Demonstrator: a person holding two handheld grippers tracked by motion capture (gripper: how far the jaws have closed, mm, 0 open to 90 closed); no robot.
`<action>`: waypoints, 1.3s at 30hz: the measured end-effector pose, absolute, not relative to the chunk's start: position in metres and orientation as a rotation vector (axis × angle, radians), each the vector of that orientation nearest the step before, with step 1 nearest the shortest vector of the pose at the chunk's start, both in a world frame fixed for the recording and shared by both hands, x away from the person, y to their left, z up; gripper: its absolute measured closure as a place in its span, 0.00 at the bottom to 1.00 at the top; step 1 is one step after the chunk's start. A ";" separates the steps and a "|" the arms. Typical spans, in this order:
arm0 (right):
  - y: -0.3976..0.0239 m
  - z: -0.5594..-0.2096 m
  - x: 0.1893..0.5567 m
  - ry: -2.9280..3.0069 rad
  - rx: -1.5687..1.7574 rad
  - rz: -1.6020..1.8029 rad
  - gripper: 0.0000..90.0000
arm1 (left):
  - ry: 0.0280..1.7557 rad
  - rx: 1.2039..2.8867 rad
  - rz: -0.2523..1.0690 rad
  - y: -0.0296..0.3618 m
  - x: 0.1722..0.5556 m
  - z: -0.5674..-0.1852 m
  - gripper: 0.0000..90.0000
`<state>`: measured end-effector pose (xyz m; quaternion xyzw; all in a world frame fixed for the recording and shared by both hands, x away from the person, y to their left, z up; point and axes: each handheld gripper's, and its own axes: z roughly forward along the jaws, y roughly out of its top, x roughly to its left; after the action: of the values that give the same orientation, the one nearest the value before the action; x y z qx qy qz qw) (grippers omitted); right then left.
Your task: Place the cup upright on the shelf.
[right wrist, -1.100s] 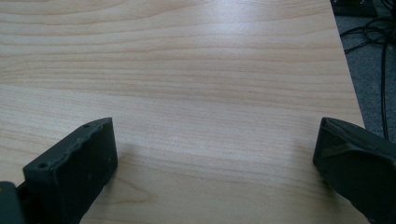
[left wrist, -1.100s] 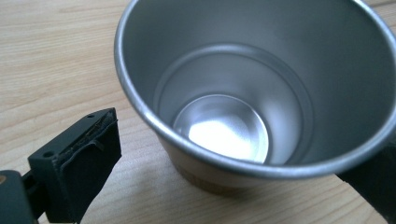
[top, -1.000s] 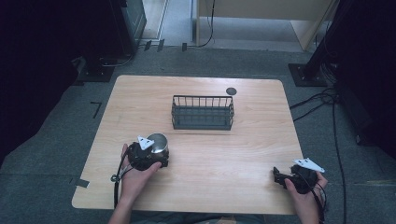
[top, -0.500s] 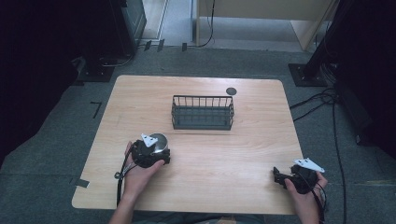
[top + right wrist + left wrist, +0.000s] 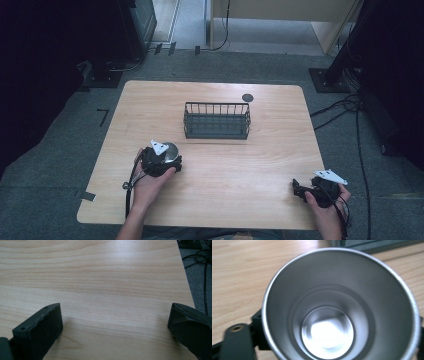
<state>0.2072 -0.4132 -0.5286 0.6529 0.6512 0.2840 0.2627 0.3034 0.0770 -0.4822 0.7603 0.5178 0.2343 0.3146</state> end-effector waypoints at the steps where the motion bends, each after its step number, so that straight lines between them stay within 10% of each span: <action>1: -0.413 -0.529 0.207 1.762 1.766 0.768 0.00 | 1.366 2.006 0.614 0.077 0.304 -0.482 0.20; 39: -0.413 -0.529 0.207 1.761 1.767 0.769 0.00 | 1.213 1.984 0.537 0.049 0.326 -0.422 0.21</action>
<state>0.2072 -0.4131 -0.5286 0.6531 0.6508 0.2843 0.2627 0.3255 0.0493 -0.4222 0.7728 0.4725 0.2092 0.3684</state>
